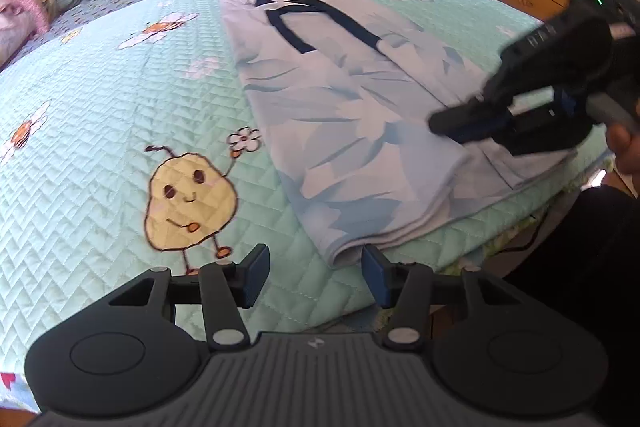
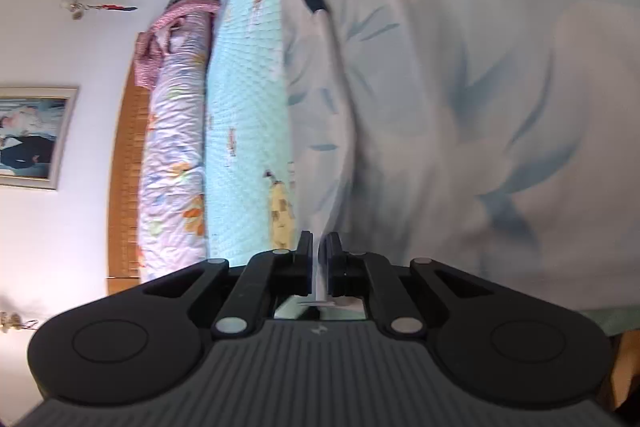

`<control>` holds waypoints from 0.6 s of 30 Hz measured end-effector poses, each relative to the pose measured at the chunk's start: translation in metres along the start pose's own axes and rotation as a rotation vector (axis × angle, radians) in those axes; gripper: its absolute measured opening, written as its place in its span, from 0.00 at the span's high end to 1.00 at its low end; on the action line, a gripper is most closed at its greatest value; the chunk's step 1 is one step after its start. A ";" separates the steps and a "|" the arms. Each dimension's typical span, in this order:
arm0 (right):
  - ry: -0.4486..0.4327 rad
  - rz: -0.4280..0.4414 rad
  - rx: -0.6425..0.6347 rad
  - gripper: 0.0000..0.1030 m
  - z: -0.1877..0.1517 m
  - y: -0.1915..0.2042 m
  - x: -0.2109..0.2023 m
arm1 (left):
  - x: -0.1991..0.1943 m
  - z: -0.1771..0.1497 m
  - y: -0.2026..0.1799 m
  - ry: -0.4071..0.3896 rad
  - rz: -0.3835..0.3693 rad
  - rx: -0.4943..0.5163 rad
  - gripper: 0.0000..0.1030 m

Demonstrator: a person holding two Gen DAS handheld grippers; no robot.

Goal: Fold clothes

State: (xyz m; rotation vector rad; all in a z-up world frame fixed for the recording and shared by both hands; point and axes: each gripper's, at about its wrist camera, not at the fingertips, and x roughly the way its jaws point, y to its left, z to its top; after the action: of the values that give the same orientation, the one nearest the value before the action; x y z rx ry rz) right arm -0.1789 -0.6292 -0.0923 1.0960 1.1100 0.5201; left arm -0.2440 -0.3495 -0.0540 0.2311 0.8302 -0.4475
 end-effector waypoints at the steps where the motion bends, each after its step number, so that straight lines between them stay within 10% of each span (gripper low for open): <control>1: 0.000 0.008 -0.001 0.93 0.000 0.002 0.000 | 0.000 0.000 -0.003 -0.003 0.002 0.017 0.48; 18: 0.010 0.001 0.088 0.97 0.001 -0.018 -0.004 | 0.012 0.005 -0.007 0.021 0.014 0.009 0.46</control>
State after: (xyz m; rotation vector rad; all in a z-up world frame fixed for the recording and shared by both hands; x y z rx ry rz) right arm -0.1826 -0.6402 -0.1063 1.1712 1.1499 0.4815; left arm -0.2370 -0.3611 -0.0603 0.2504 0.8471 -0.4359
